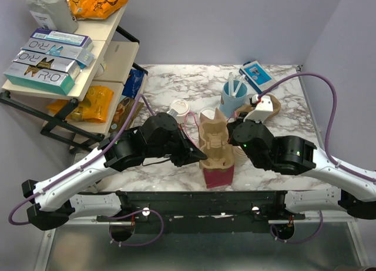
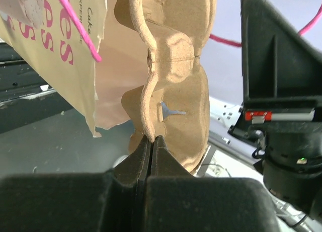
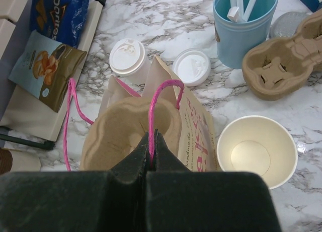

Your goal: Pack the takeout coffee

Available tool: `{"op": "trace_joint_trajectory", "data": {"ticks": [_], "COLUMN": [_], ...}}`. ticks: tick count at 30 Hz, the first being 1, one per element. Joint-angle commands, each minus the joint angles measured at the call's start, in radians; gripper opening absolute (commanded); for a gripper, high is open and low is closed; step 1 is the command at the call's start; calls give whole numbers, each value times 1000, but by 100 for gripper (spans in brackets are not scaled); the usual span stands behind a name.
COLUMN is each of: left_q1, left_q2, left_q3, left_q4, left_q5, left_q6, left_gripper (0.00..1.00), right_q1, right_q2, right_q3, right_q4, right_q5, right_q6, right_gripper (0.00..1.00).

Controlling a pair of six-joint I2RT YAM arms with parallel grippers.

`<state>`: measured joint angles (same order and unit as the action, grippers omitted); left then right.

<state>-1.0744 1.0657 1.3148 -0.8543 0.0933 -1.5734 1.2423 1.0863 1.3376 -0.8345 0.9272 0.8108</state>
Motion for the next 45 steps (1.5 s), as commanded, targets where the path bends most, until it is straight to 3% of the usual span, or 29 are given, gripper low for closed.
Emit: {"op": "trace_joint_trajectory", "data": {"ticks": [1, 6, 9, 12, 21, 24, 31, 45], "left_q1": [-13, -13, -15, -25, -22, -7, -4, 33], "left_q2": [4, -10, 10, 68, 36, 16, 17, -96], "left_q3": [35, 5, 6, 101, 93, 40, -90, -175], "left_q4": [-17, -5, 110, -14, -107, -82, 173, 210], "left_q5": [45, 46, 121, 56, -69, -83, -61, -132], "left_q6": [41, 13, 81, 119, 81, 78, 92, 42], "left_gripper": [0, 0, 0, 0, 0, 0, 0, 0], "right_q1": [0, 0, 0, -1, -1, 0, 0, 0], "right_q2": [0, 4, 11, 11, -8, -9, -16, -48], "right_q3": [0, 2, 5, 5, -6, -11, -23, -35], "right_q4": [29, 29, 31, 31, 38, 43, 57, 75], "right_q5": [19, 21, 21, 18, 9, 5, -4, -4], "right_q6": [13, 18, 14, 11, 14, 8, 4, -24], "right_gripper": [1, 1, 1, 1, 1, 1, 1, 1]}}
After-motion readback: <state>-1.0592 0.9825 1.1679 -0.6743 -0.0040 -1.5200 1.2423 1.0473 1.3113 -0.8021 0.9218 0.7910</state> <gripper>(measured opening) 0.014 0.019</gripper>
